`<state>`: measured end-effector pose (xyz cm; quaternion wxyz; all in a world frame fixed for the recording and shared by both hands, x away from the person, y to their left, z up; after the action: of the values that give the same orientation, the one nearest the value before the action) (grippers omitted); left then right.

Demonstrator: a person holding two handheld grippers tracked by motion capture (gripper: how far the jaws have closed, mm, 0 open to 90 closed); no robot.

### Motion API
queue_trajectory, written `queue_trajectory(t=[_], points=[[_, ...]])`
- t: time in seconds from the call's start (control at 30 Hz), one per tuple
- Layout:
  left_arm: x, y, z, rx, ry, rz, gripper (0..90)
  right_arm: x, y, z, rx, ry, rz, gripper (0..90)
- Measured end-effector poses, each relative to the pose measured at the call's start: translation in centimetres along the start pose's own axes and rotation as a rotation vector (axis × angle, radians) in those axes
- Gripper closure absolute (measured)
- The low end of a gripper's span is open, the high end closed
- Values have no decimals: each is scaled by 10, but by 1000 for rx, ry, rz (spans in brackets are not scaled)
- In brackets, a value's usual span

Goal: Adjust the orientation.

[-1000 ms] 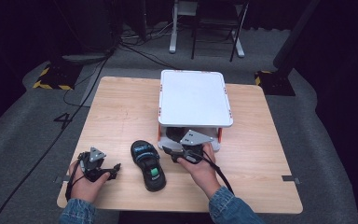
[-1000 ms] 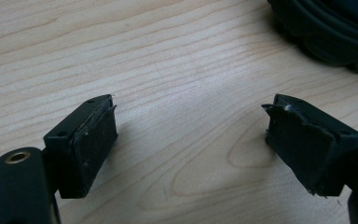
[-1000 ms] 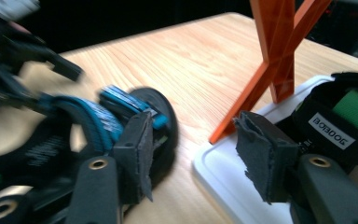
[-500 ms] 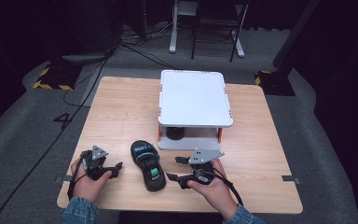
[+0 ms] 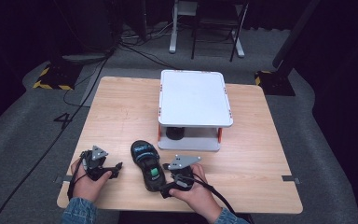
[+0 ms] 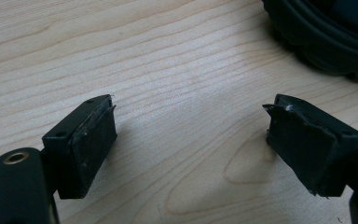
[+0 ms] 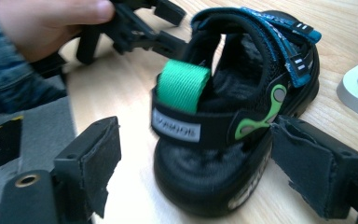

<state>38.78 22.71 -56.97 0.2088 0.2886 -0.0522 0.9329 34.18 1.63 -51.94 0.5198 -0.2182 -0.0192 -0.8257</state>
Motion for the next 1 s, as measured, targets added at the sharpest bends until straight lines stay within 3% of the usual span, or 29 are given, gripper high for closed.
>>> queue_trajectory(t=[0.13, 0.27, 0.4, 0.53, 0.8, 1.0], points=[[0, 0, 0, -1, 1, 0, 157, -14, 3, -1, -20, -15, -14, 168], [0, 0, 0, -1, 0, -1, 157, -18, 7, 0, -6, -26, -22, 283], [0, 0, 0, -2, 0, -1, 157, -13, 10, 4, 1, -44, 5, 554], [0, 0, 0, -2, 0, -1, 157, -13, 14, 4, 39, -50, -4, 727], [0, 0, 0, -1, -1, -1, 157, -14, 14, 8, 115, -4, -27, 789], [0, 0, 0, -2, -1, -1, 157, -8, 7, 17, 150, 46, 10, 791]])
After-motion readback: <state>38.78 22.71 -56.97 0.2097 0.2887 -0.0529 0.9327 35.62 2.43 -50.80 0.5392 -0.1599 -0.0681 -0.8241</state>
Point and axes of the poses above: each handheld gripper's, and its own axes: x roughly backward along the jaws, z roughly out of its top, y roughly to its right, the point moved 9 cm from there along -x, roughly forward along the jaws, and after that the axes turned 12 degrees about y, right-handed, at the moved point
